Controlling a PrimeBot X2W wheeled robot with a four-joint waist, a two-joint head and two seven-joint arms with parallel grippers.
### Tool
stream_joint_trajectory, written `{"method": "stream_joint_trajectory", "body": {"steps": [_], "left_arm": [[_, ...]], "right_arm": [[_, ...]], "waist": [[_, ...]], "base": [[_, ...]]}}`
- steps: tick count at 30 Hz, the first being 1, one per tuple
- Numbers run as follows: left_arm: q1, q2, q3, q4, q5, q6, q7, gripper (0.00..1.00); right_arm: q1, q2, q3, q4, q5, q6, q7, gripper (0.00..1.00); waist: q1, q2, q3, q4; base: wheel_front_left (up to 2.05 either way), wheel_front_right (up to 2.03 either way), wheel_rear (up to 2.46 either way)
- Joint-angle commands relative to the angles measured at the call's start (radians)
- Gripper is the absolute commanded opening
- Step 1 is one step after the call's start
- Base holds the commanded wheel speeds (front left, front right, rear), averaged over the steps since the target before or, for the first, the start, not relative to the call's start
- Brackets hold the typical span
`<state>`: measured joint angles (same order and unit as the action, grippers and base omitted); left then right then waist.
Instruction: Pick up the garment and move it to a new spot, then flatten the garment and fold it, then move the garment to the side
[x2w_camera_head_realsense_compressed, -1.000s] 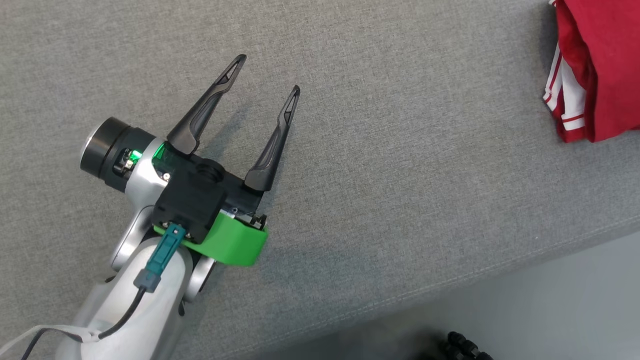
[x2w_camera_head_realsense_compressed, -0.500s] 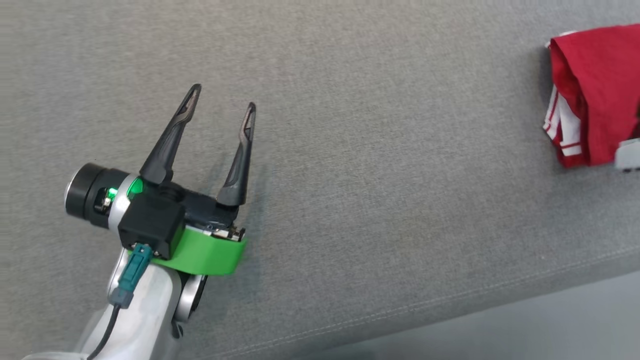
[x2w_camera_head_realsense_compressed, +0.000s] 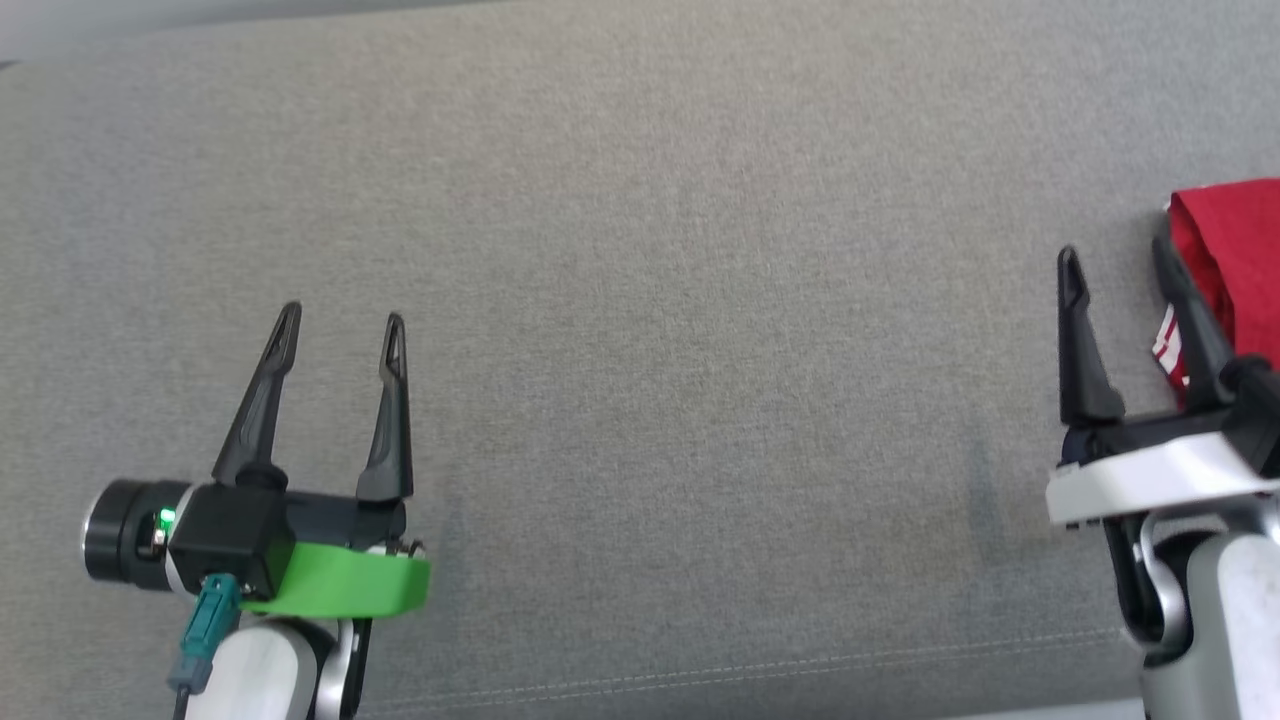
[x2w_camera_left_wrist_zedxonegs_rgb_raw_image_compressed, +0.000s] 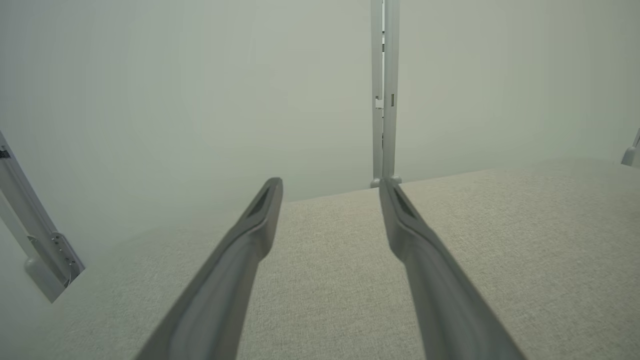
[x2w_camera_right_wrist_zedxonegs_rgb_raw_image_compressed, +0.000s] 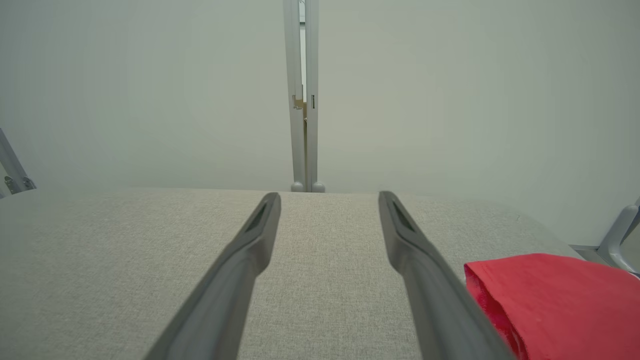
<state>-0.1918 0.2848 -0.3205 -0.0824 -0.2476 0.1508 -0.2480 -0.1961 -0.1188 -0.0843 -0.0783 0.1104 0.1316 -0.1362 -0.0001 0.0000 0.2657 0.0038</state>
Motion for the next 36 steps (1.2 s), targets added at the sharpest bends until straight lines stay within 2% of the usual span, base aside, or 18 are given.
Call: {"method": "stream_joint_trajectory", "body": {"steps": [1,6,17,36], "left_arm": [[0.032,0.006,0.007,0.007,-0.01,0.008,-0.007,1.0],[0.108,0.01,0.014,0.014,-0.034,0.018,-0.009,1.0],[0.215,0.023,0.01,0.03,-0.067,0.027,0.015,1.0],[0.261,0.036,0.04,0.062,-0.125,0.033,0.025,1.0]], "right_arm": [[0.041,0.011,-0.005,-0.011,-0.004,-0.002,0.008,1.0],[0.132,0.04,0.002,-0.019,-0.016,-0.002,0.035,1.0],[0.287,0.06,0.022,-0.014,-0.042,-0.002,0.065,1.0],[0.375,0.068,-0.023,-0.133,-0.072,-0.002,0.112,1.0]], "waist": [[0.0001,0.0,-0.081,0.053],[0.0001,0.0,-0.151,0.042],[0.0001,0.0,-0.264,0.028],[0.0001,0.0,-0.297,0.022]], "base": [[0.0,0.0,0.0],[0.0,0.0,0.0],[0.0,0.0,0.0],[0.0,0.0,0.0]]}}
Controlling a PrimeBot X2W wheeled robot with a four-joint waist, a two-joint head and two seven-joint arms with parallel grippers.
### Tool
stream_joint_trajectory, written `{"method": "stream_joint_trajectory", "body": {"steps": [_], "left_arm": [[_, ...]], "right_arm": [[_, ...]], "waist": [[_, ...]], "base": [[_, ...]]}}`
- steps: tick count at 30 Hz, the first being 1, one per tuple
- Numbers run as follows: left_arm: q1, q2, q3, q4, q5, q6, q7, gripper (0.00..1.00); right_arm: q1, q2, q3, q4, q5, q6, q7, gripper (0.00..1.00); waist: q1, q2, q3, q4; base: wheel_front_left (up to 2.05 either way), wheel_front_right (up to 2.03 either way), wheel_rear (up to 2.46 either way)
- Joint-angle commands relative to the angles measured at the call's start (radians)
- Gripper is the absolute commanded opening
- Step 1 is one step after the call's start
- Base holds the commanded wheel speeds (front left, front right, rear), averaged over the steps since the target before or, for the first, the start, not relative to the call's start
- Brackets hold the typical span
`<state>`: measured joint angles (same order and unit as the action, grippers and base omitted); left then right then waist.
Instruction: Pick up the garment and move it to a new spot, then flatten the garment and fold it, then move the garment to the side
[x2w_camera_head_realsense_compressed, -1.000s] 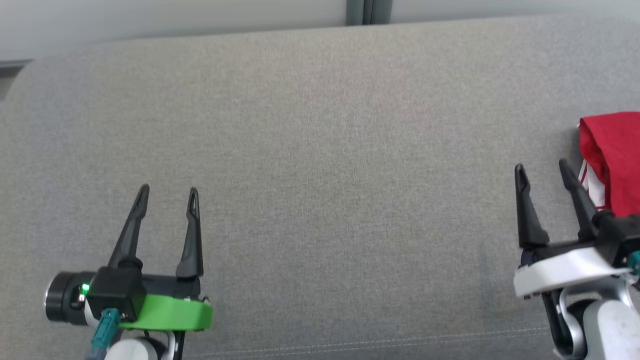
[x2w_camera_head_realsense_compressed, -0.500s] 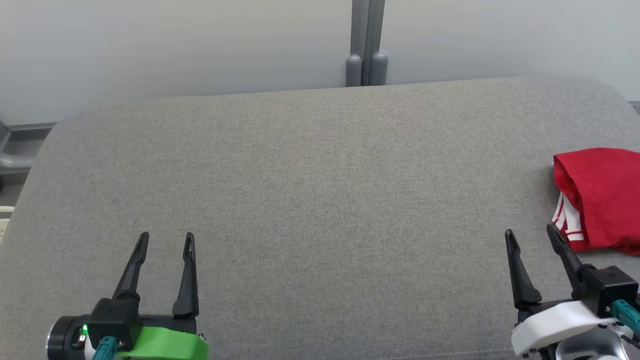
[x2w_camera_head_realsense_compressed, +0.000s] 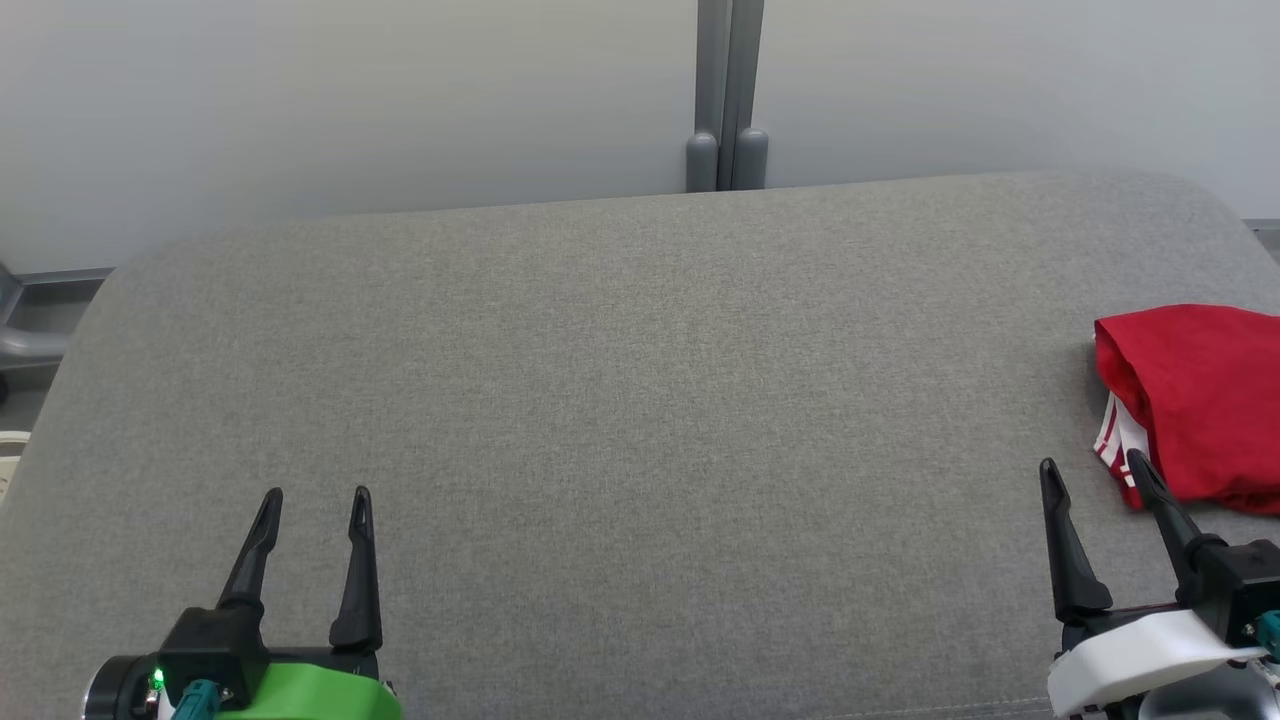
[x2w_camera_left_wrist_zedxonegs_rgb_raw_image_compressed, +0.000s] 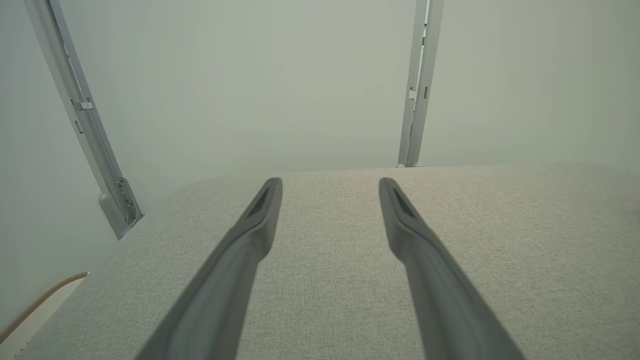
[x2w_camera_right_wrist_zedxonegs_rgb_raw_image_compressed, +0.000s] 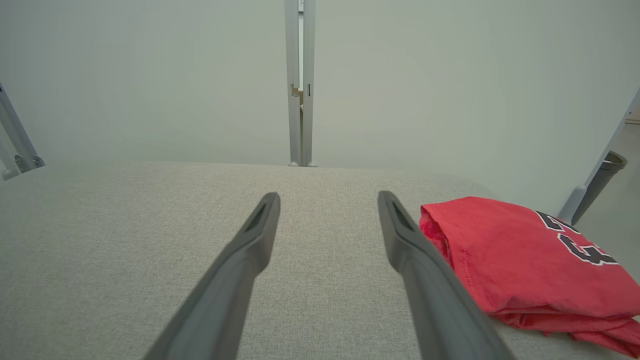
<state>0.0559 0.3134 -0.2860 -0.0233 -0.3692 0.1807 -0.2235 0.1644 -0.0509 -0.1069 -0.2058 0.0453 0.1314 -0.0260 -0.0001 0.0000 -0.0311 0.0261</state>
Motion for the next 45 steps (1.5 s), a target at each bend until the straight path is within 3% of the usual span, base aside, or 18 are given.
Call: {"method": "stream_joint_trajectory", "body": {"steps": [1,22,23,26,45], "left_arm": [[0.013,0.008,0.004,0.007,-0.006,0.001,0.003,1.0],[-0.019,0.009,-0.009,0.029,-0.012,0.01,0.003,1.0],[-0.006,0.005,-0.009,0.028,-0.009,0.004,0.002,0.0],[0.008,-0.01,-0.015,0.049,-0.011,0.004,0.003,0.0],[0.077,-0.048,0.073,-0.007,-0.344,-0.074,0.077,0.0]], "right_arm": [[0.015,0.0,0.001,-0.009,-0.007,-0.002,0.005,1.0],[-0.002,0.0,0.013,-0.009,-0.001,-0.002,0.004,1.0],[-0.001,0.002,0.014,-0.011,0.003,0.0,0.007,0.0],[0.003,0.008,0.019,0.015,0.006,0.0,0.007,0.0],[0.058,-0.016,0.05,-0.004,0.409,0.0,-0.004,0.0]], "waist": [[0.0001,0.0,0.001,-0.002],[0.0001,0.0,0.008,-0.006],[0.0001,0.0,0.008,-0.006],[0.0001,0.0,0.008,-0.007],[0.0001,0.0,0.012,-0.01]], "base": [[0.0,0.0,0.0],[0.0,0.0,0.0],[0.0,0.0,0.0],[0.0,0.0,0.0],[0.0,0.0,0.0]]}}
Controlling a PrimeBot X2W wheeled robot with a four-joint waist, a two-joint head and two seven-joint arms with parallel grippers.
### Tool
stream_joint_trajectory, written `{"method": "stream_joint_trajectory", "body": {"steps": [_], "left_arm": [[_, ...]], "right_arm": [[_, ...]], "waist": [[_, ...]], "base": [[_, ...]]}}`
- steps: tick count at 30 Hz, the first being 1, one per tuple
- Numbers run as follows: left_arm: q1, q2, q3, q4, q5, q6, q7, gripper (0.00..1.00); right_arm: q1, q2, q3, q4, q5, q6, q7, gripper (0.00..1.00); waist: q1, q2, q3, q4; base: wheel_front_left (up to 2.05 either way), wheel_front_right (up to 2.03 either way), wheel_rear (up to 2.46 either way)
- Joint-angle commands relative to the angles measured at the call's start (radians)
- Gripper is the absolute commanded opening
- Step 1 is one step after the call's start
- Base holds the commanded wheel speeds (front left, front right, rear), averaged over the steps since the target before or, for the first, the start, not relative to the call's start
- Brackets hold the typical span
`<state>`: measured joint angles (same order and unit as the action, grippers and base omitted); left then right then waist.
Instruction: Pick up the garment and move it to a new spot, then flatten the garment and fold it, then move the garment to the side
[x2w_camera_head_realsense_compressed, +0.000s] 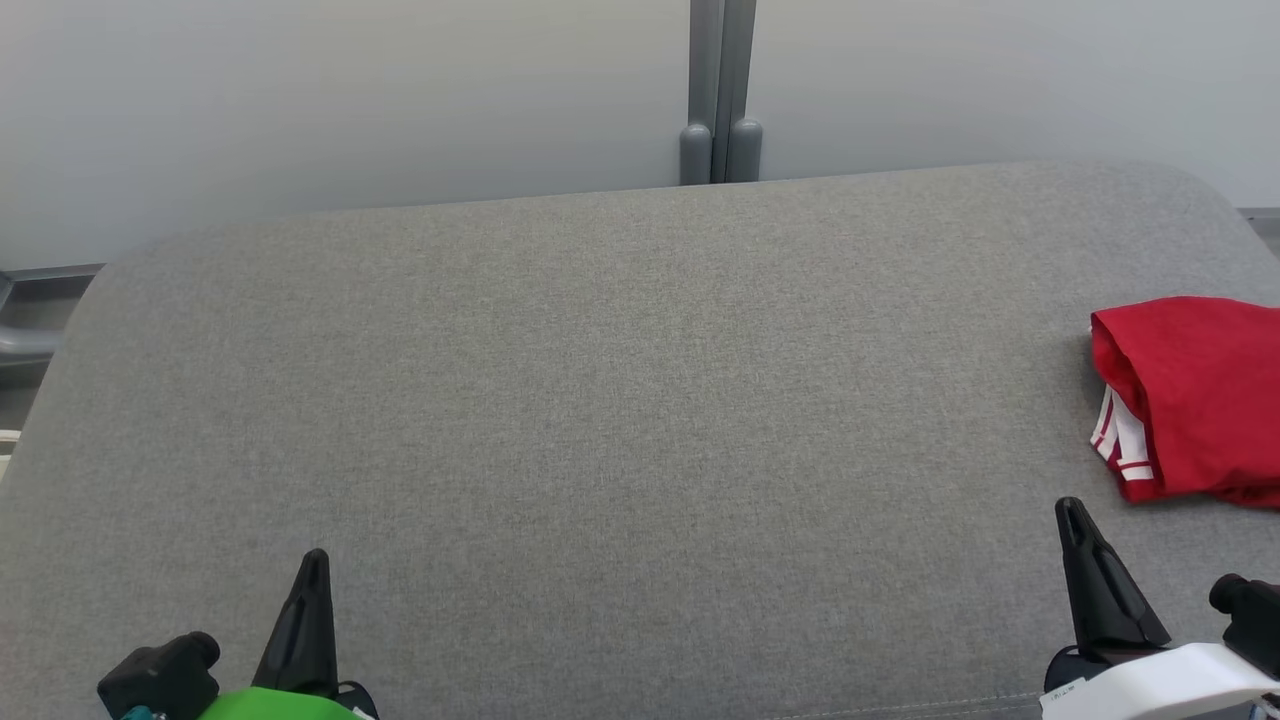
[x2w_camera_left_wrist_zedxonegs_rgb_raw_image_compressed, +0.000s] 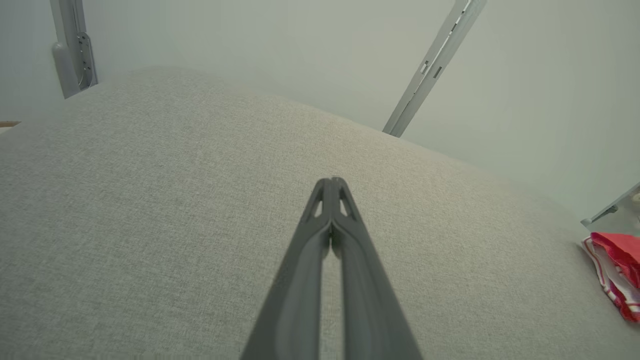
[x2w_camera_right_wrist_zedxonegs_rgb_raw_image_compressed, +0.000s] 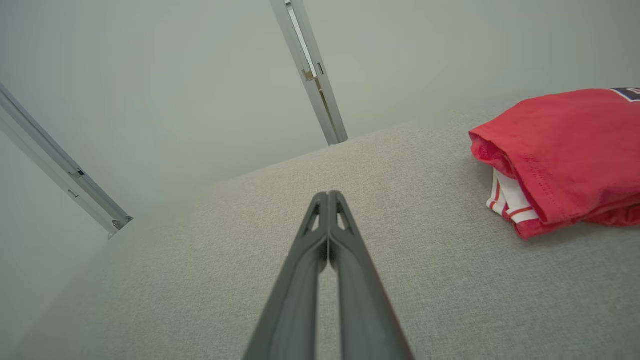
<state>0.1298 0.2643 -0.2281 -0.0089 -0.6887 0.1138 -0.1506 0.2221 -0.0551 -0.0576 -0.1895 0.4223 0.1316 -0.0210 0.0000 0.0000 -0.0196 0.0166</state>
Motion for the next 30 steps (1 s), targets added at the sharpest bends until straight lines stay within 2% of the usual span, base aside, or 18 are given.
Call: {"method": "stream_joint_trajectory", "body": {"steps": [1,30], "left_arm": [[0.006,-0.002,0.02,-0.024,-0.04,-0.011,0.008,0.0],[0.085,-0.076,0.149,-0.085,-0.406,-0.102,0.128,0.0]], "right_arm": [[0.003,-0.012,0.001,-0.021,0.051,0.0,-0.009,0.0],[0.07,-0.013,0.015,-0.04,0.501,-0.001,0.01,0.0]], "waist": [[0.0,0.0,0.0,0.0],[0.0,0.0,0.006,-0.005]], "base": [[0.0,0.0,0.0],[0.0,0.0,0.0]]}}
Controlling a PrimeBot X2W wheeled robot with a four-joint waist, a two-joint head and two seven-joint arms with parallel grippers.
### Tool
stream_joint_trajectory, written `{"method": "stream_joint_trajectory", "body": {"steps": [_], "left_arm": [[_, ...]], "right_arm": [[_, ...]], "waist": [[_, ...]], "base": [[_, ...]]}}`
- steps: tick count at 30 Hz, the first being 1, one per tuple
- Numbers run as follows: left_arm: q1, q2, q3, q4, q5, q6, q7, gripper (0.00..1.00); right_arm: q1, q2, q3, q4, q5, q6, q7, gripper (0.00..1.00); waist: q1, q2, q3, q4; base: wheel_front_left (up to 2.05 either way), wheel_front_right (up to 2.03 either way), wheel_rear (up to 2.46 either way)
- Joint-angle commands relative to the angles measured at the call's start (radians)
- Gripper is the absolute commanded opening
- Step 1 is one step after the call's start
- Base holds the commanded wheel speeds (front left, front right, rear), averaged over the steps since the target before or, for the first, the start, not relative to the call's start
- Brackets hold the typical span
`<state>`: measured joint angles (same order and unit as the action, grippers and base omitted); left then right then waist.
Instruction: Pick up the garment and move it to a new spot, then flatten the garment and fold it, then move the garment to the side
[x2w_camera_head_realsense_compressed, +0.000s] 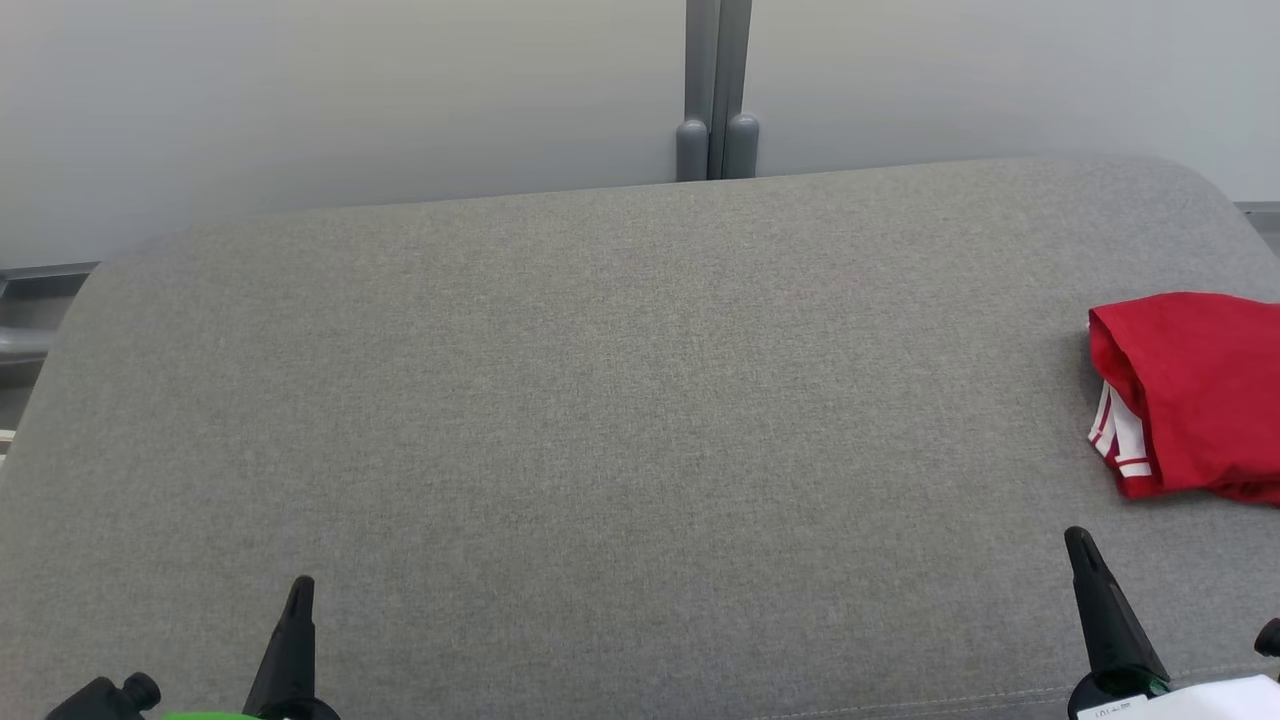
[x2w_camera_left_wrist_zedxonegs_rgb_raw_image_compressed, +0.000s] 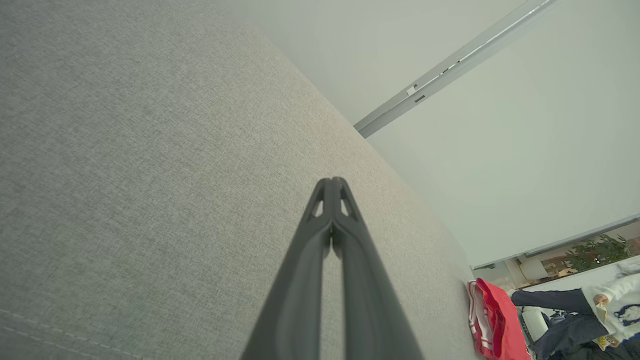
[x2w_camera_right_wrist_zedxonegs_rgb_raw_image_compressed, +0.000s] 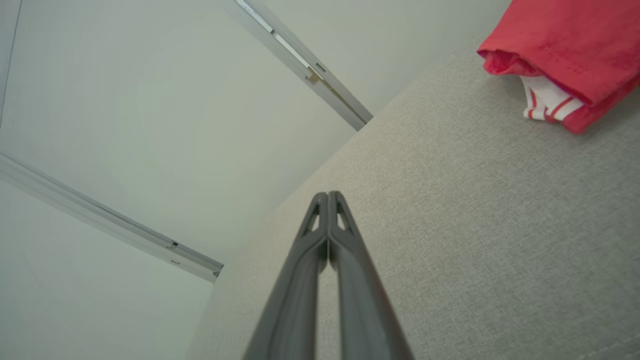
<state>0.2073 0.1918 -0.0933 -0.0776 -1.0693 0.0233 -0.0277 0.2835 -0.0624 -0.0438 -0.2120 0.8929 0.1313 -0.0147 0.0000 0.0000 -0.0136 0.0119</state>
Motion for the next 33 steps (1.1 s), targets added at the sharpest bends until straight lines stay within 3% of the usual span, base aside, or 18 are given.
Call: {"method": "stream_joint_trajectory", "body": {"steps": [1,33], "left_arm": [[0.009,-0.005,0.018,-0.018,-0.036,-0.013,0.009,0.0],[0.071,-0.073,0.13,-0.065,-0.315,-0.086,0.116,0.0]], "right_arm": [[0.011,-0.006,0.001,-0.018,0.043,0.0,0.005,0.0],[0.062,0.003,0.003,-0.031,0.393,0.0,0.029,0.0]], "waist": [[0.0,0.0,0.0,0.0],[0.0,0.0,0.007,-0.005]], "base": [[0.0,0.0,0.0],[0.0,0.0,0.0]]}}
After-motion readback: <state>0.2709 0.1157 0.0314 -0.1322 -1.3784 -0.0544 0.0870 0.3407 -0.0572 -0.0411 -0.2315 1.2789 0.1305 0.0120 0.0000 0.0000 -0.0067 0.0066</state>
